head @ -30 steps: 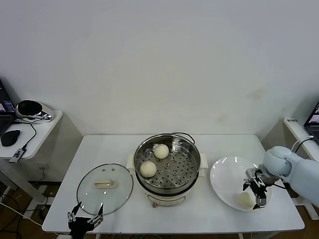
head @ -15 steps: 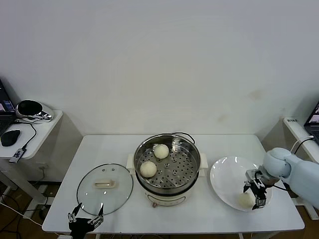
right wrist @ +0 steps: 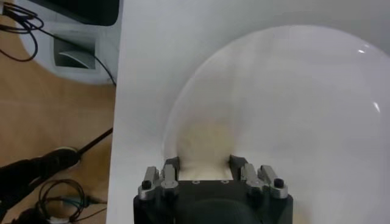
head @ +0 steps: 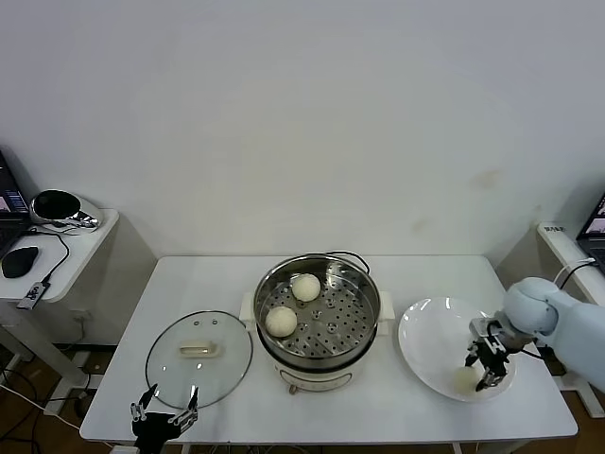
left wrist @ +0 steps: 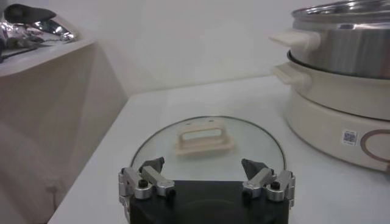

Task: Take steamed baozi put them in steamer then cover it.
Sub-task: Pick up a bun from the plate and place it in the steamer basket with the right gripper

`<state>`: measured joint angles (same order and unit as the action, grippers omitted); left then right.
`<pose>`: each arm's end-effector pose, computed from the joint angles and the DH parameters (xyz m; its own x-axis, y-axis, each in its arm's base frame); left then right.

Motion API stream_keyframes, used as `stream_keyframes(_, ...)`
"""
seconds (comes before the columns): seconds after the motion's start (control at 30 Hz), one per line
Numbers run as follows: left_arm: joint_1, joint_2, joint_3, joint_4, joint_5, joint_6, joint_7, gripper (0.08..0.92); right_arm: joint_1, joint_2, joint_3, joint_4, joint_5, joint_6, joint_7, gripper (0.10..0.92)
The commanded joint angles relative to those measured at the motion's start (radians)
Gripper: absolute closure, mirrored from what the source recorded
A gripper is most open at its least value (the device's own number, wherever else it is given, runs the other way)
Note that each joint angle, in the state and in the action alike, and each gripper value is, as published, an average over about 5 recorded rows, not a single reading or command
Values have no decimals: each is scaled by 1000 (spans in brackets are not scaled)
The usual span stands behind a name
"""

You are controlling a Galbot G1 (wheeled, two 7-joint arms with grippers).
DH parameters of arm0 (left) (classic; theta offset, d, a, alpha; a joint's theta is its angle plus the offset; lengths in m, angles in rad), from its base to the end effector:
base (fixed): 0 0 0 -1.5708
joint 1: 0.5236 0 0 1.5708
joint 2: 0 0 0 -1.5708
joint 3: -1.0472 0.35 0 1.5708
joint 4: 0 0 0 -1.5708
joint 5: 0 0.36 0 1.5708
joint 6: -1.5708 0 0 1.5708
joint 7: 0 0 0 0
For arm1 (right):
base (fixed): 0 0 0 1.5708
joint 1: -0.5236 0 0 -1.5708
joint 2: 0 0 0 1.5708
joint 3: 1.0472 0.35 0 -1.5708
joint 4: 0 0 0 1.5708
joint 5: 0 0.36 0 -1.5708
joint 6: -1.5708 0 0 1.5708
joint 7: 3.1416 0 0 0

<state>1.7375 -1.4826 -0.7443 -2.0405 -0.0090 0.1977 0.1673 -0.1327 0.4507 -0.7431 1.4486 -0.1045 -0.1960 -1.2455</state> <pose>0.1268 0.0865 -0.3384 -0.9138 -0.0200 0.4057 0.0366 0.9907 0.1313 0.4443 -0.2060 -0.2072 0.0251 -0.0652 0.9976 -0.9952 -0.0957 0.0188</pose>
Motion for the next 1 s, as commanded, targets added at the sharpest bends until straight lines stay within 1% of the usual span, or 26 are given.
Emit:
stream_keyframes(0.03,-16,0,2,2,-1,1,-3,177,272,16,-72,-10,101,9,-30,508)
stream_keyframes(0.17,-22,1,-2,1,-1,1,-9,177,467,96,-125,-72,198,48,-51,508)
stream_keyframes(0.27,-25,-1,-6,-10,7,1,-12,177,578,209,-130,-152,263,133,-73,508)
stream_keyframes(0.33,-28,-4,-10,-17,15,1,-14,177,639,295,-130,-199,280,207,-88,507)
stream_keyframes(0.4,-30,-5,-14,-21,18,-1,-18,177,688,371,-137,-217,269,269,-97,505)
stream_keyframes(0.5,-26,-4,-21,-22,20,-7,-24,177,730,453,-153,-200,246,327,-105,501)
stream_keyframes(0.7,-10,-11,-31,-25,22,-22,-39,177,701,603,-164,-186,189,500,-107,501)
stream_keyframes(0.83,-5,-18,-33,-31,25,-26,-42,177,668,670,-193,-180,134,617,-90,500)
stream_keyframes(1.0,-5,-24,-36,-42,27,-28,-45,177,663,708,-276,-145,72,745,-46,499)
